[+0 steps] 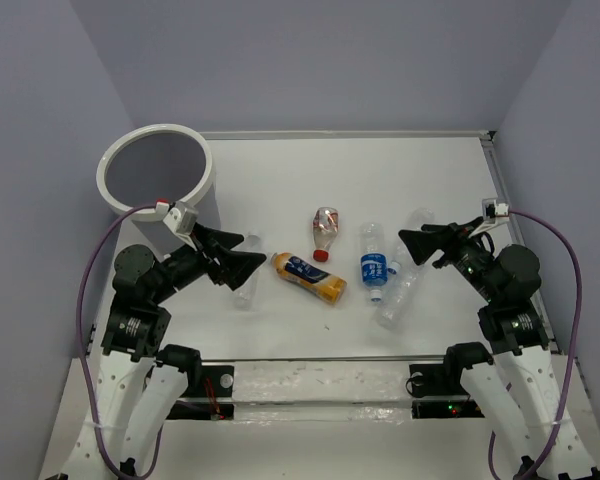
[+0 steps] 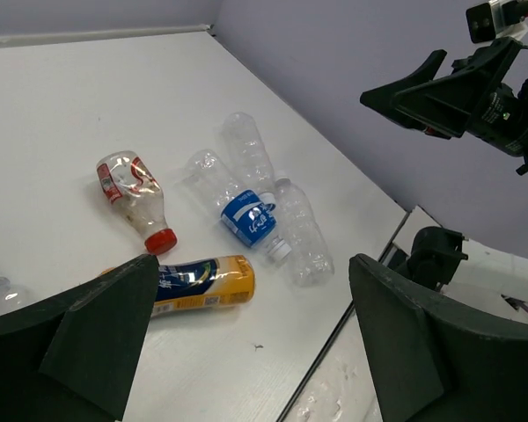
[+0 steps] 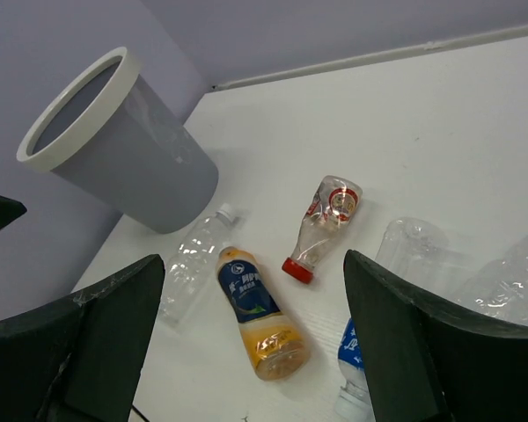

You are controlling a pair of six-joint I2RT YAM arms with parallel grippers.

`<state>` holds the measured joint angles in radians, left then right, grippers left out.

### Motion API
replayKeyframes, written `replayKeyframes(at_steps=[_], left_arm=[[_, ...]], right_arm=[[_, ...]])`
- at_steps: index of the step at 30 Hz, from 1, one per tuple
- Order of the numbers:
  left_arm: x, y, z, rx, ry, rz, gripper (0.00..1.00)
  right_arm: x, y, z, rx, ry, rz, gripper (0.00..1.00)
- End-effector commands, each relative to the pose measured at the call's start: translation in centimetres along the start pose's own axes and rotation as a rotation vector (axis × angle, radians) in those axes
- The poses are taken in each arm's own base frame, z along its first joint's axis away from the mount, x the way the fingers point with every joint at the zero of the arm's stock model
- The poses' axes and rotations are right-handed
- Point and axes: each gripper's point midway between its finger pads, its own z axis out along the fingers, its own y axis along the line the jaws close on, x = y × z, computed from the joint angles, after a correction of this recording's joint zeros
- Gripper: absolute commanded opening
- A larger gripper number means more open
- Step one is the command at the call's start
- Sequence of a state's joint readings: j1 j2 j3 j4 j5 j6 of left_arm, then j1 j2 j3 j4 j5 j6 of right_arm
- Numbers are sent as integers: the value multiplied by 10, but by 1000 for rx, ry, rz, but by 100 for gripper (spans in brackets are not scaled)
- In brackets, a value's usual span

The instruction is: Put the plastic bottles in the bin

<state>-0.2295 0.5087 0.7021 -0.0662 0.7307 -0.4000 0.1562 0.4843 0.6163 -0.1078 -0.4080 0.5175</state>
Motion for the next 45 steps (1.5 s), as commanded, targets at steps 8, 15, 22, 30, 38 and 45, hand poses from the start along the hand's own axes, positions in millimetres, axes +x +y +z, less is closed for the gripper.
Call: replayKeyframes(at_steps=[8,15,22,30,38,45], left_arm=[[11,29,7,-127,69,-37,99],[39,85,10,-457,194,-109,80],[82,131,25,-766,348,-110,80],[128,180,25,-977,481,-64,91],[159,199,17,-1055,564,-66,91],[186,202,14,-1067,625,-118,90]], right_arm=[[-1,10,0,-42,28,-4,88],[20,6,10,-74,127,37,87],[28,6,15,-99,159,47,87],[34,11,13,-139,181,68,87],[45,13,12,-167,197,92,87],[52,17,10,-187,214,110,87]])
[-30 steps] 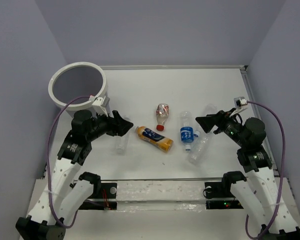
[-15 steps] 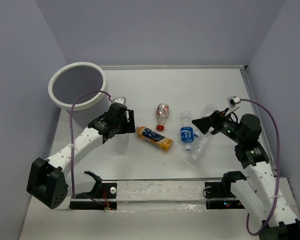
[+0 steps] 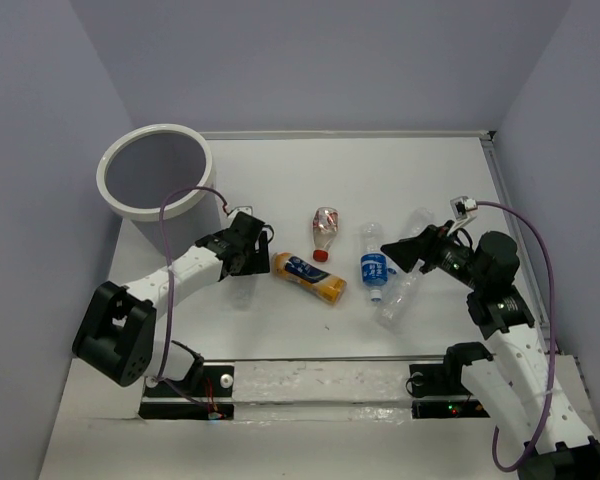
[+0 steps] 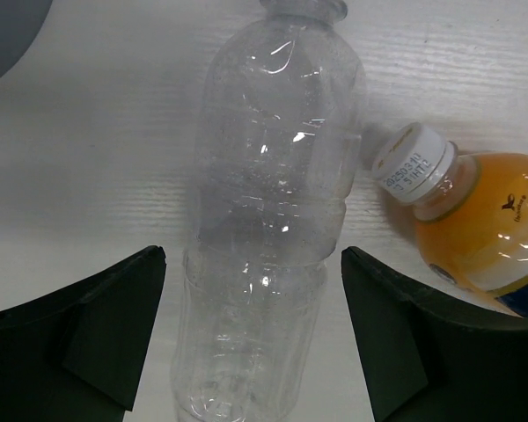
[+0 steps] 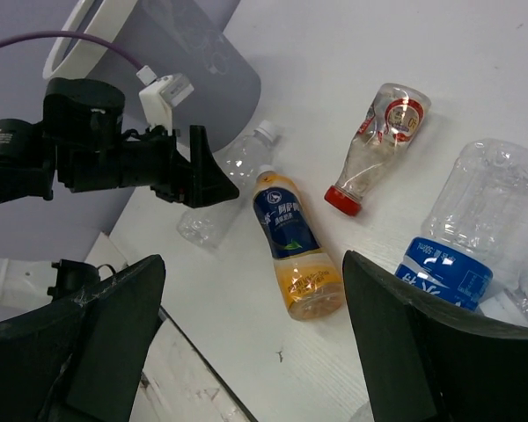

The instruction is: Put the plastic bottles in the bin

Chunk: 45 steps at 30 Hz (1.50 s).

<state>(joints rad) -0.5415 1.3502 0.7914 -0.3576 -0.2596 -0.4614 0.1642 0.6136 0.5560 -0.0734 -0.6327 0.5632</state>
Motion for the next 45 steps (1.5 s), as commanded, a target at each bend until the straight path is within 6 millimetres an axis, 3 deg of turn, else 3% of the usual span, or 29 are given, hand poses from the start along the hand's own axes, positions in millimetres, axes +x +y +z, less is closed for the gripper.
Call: replayKeyframes(at_steps=[1,10,12,15,18,22,23,26,31,36,38,39,41,42,45], left_arm=[[6,1,4,-11,0,-40,89],[15,-1,9,5,10,-85,54],[12,-2,0,21,2,-94,46],[4,-9,-21,71,-21,-95,43],[-22,-31,-64,188,-109,-93,41],[-64,-61,-140,383,-255,-87,41],[-82,-71,-166,447,-310,-86,41],[-127,-74,-224,540,-470,-123,41],[-198,-42,-279,423,-758,-213,40],[-255,7,-296,206,-948,-295,40],[-269,26,-289,140,-983,-309,40],[-279,50,-285,83,-1008,-342,40],[-292,72,-277,23,-1049,-383,40],[-297,94,-273,-48,-1068,-419,40],[-306,118,-260,-133,-1090,-456,40]], right_arm=[[-8,16,0,-75,-37,-37,87],[-1,17,0,-84,-23,-27,86],[0,16,0,-81,-17,-24,86],[0,16,0,-80,-15,-26,86],[-4,18,1,-83,-19,-31,86],[-6,19,3,-86,-18,-26,83],[-5,21,4,-94,-9,-25,82],[-4,24,6,-109,1,-19,81],[3,33,11,-135,26,-16,81],[10,40,17,-145,51,-24,81],[10,41,19,-149,53,-26,81],[10,41,19,-149,51,-26,81],[10,42,20,-153,49,-32,81],[10,42,21,-151,51,-34,81],[12,41,23,-149,58,-50,81]])
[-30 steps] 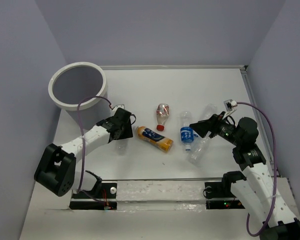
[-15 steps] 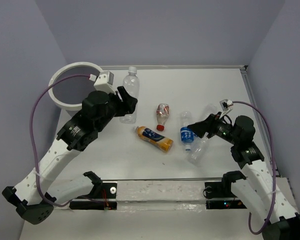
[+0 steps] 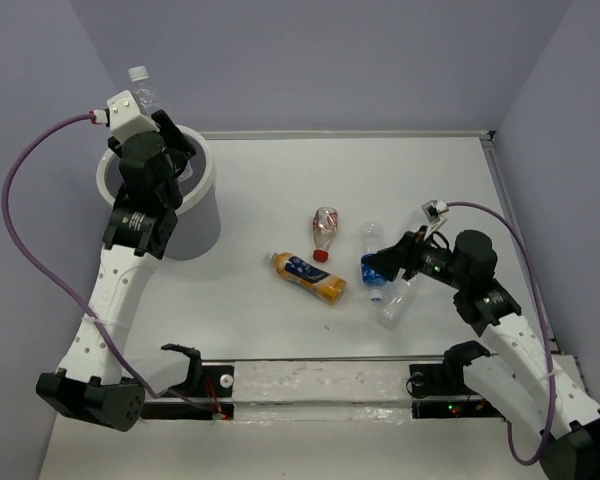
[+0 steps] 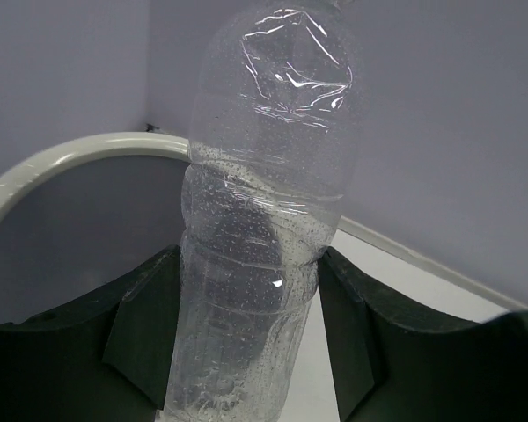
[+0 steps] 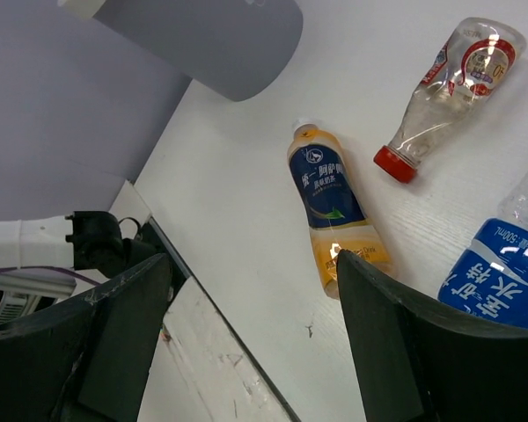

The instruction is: Put the plastic bottles in the bin

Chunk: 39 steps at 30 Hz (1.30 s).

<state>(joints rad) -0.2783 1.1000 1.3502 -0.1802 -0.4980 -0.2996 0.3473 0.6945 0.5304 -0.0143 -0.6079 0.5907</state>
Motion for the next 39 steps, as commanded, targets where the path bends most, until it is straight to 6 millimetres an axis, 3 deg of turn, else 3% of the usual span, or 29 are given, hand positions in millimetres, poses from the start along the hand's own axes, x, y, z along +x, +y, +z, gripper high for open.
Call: replayKeyframes(at_steps=[1,3,6,7,8,10,12,14,15,16,20,25,29,32,33,35,38,39], left_arm=[[-34,32,24,-117,-154,-25,40],[-35,45,35,-151,-177,-35,40],[-18,63,43,-199,-164,-24,40],[-19,68,43,-209,-183,-32,40],[-5,76,45,-229,-169,-19,41],[-2,80,42,-230,-191,-19,42],[14,88,41,-250,-175,-13,45],[16,91,36,-249,-181,-21,56],[20,92,32,-242,-172,-21,71],[22,92,31,-236,-168,-26,78],[19,84,20,-173,-154,-36,98],[4,63,-2,-40,-148,-66,99],[-12,46,-32,81,-155,-97,99],[-20,40,-52,145,-162,-110,99],[-18,32,-58,197,-152,-109,99],[-10,29,-72,243,-114,-110,99],[12,17,-91,357,-30,-105,99],[28,10,-100,419,28,-92,99]], right_arm=[[-24,19,4,-48,-61,-89,81],[-21,16,7,-41,-46,-93,80],[-15,14,12,-31,-24,-93,80],[-14,15,14,-31,-22,-97,80],[-12,17,16,-36,-17,-100,80],[-10,15,20,-29,-4,-102,80],[-9,14,24,-23,-4,-105,80],[-6,13,31,-14,10,-110,81],[-4,17,34,-23,23,-124,82],[1,15,40,-16,47,-124,82],[13,14,59,25,104,-168,82],[30,13,78,61,168,-224,85],[42,13,94,109,235,-297,90],[54,-2,104,163,306,-348,91],[48,1,110,164,303,-362,91],[62,-5,118,178,369,-398,91],[72,-9,133,192,440,-451,91],[71,-13,137,212,449,-468,91]])
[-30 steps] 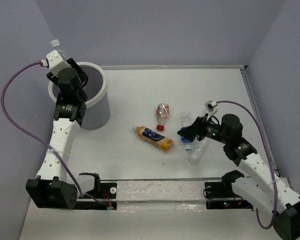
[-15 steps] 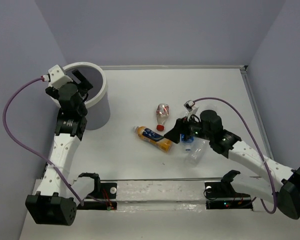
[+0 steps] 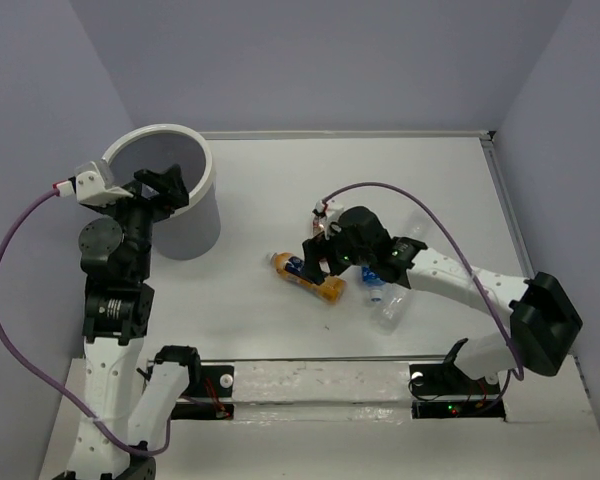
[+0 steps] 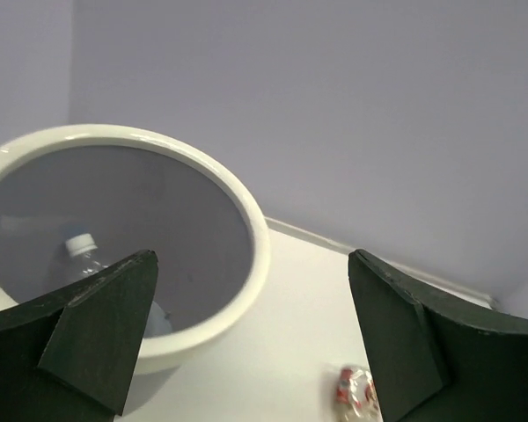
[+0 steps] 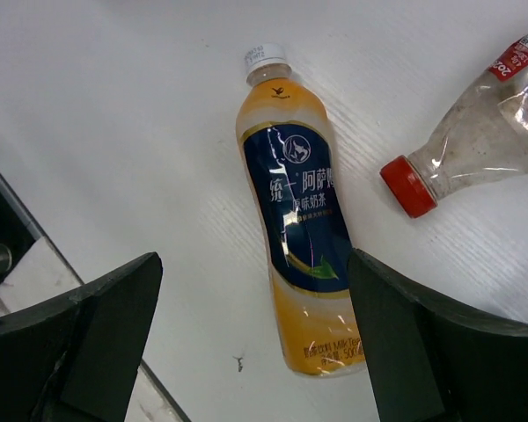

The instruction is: Put the plastic bottles in the bin

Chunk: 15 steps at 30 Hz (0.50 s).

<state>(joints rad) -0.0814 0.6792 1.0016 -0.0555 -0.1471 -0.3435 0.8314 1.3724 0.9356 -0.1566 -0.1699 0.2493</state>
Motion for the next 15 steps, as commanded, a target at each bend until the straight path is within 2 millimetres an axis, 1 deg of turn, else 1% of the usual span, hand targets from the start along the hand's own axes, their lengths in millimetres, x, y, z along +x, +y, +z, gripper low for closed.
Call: replayKeyframes(at_steps=[1,2,3,5,6,7,8,9,10,11,12,13,14,15], left_arm=[[33,-34,-36,238,158,-15,99],[44,-39,-44,291,196,-14,99],[47,-42,-55,318,208,-17,99],[53,-45,-67,358,239,-23,99],[59,-49,-75,390,264,-26,99],[61,-49,-83,401,277,-31,99],[64,-50,-87,410,287,-35,99],[67,-50,-91,422,301,-37,99],[69,-49,-97,423,311,-33,99],[69,-48,-99,420,314,-29,99],[70,-47,-100,416,316,-23,99],[71,-45,-103,411,321,-19,99],[69,-44,-103,409,316,-11,99],[70,-44,-104,410,317,-8,99]], right_arm=[[-13,0,14,57,47,-148,91],[-4,-3,26,76,91,-169,91],[-13,-3,29,79,93,-203,91],[-9,1,41,89,130,-245,92],[1,-6,54,103,177,-258,92],[-4,-1,59,101,181,-279,93],[-4,-5,65,111,197,-302,94],[8,-7,77,118,240,-321,94],[11,-9,82,121,259,-331,95],[7,-9,87,120,257,-334,95],[8,-9,92,120,266,-337,95],[17,-19,101,153,295,-344,95],[19,-23,104,172,305,-346,96],[23,-22,113,175,317,-356,96]])
